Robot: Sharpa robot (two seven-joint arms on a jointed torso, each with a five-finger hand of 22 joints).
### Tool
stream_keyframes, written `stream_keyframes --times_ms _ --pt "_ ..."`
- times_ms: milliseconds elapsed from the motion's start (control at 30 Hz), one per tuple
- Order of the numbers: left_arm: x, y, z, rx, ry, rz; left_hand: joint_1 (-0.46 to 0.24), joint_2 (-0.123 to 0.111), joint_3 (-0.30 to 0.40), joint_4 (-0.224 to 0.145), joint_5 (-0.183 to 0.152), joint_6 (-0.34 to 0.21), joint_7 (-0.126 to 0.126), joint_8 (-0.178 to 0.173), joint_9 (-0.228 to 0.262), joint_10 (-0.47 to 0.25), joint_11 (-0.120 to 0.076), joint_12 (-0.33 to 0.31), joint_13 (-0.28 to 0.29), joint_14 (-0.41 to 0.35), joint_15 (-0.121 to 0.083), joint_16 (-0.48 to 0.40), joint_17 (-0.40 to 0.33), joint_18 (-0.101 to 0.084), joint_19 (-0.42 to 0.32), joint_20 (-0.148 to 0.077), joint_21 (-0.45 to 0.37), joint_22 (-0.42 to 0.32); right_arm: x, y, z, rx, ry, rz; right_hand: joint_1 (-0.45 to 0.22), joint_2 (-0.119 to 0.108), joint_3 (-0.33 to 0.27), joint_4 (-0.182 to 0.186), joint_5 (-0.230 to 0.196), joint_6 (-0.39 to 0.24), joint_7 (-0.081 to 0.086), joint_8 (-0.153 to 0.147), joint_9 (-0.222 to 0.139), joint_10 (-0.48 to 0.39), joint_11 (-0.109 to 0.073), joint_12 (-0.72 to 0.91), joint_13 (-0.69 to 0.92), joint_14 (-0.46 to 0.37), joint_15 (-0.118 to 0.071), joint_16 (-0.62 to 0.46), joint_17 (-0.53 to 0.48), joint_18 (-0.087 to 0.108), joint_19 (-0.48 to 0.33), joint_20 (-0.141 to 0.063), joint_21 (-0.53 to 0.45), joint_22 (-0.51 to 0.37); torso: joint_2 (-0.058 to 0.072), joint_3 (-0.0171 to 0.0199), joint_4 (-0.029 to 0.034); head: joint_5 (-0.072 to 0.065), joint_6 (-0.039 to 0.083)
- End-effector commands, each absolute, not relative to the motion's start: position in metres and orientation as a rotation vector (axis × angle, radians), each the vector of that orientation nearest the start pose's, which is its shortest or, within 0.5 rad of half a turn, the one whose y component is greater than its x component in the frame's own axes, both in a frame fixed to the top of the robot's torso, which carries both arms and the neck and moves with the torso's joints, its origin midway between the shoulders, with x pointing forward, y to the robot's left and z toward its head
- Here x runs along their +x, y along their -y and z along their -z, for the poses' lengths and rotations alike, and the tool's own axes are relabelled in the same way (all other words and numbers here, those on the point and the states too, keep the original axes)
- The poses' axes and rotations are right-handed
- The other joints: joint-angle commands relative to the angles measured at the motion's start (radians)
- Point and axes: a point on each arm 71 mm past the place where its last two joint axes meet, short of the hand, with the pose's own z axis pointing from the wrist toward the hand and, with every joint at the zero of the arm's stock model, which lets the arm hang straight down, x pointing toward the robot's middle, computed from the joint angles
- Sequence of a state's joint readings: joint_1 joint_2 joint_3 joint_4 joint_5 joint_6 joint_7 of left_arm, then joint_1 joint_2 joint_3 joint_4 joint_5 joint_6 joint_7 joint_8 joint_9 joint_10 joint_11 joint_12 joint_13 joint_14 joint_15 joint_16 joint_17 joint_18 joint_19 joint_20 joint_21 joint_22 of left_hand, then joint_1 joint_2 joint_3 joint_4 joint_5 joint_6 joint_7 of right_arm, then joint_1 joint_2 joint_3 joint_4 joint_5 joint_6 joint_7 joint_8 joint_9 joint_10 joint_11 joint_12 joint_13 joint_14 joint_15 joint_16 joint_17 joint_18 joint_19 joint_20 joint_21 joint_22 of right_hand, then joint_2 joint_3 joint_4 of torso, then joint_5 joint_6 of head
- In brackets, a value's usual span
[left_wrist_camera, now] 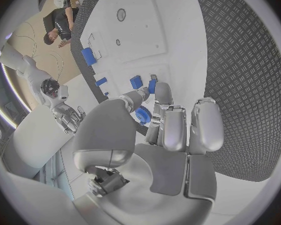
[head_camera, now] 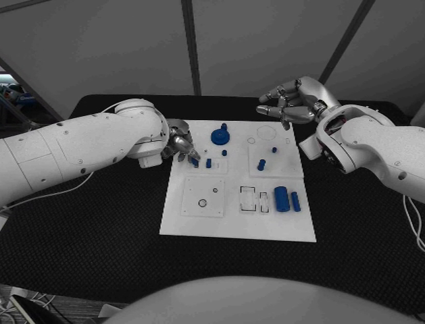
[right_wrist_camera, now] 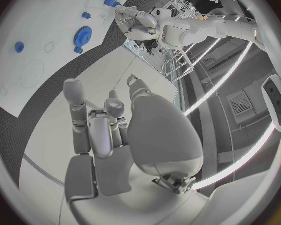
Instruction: Assemble the parts on the task board
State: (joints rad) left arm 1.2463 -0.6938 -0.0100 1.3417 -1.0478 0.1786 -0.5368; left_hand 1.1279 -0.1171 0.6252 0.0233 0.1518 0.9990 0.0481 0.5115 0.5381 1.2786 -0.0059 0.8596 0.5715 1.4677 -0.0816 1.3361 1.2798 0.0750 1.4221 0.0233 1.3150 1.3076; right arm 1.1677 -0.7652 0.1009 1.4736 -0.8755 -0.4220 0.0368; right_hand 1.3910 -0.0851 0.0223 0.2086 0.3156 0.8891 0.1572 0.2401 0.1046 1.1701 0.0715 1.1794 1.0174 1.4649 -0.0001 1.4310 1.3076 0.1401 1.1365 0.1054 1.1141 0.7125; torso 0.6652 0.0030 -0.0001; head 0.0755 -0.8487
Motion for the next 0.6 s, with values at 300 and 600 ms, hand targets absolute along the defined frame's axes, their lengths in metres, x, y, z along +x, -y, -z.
stream_keyframes --times_ms 300,600 --pt "0.5162 -0.1936 0.2088 -0.222 -2.33 0.393 0.008 -0.002 0.125 -0.115 0.008 0.004 -0.006 0.006 0.003 0.041 -0.029 0.009 0.006 0.036 -0.008 0.005 0.002 -0.005 0.008 0.001 0.006 0.033 0.509 0.1831 0.1472 0.416 -1.541 -1.07 0.0 0.007 -0.004 -0.002 0.006 -0.001 -0.002 0.004 -0.001 -0.002 -0.001 0.002 0.001 0.042 -0.005 -0.005 0.02 0.015 0.0 -0.002 -0.006 -0.001 0.0 0.0005 0.0004 0.001 -0.003" --pt "0.5163 -0.1951 0.2101 -0.219 -2.347 0.378 0.008 -0.002 0.125 -0.115 0.008 0.004 -0.006 0.006 0.003 0.041 -0.029 0.009 0.006 0.036 -0.008 0.005 0.002 -0.005 0.008 0.001 0.006 0.033 0.5091 0.1831 0.1474 0.416 -1.544 -1.07 0.0 0.007 -0.004 -0.002 0.006 -0.001 -0.002 0.004 -0.001 -0.002 -0.001 0.002 0.001 0.042 -0.005 -0.005 0.02 0.015 0.0 -0.002 -0.006 -0.001 0.0 0.0003 0.0001 0.0 -0.005"
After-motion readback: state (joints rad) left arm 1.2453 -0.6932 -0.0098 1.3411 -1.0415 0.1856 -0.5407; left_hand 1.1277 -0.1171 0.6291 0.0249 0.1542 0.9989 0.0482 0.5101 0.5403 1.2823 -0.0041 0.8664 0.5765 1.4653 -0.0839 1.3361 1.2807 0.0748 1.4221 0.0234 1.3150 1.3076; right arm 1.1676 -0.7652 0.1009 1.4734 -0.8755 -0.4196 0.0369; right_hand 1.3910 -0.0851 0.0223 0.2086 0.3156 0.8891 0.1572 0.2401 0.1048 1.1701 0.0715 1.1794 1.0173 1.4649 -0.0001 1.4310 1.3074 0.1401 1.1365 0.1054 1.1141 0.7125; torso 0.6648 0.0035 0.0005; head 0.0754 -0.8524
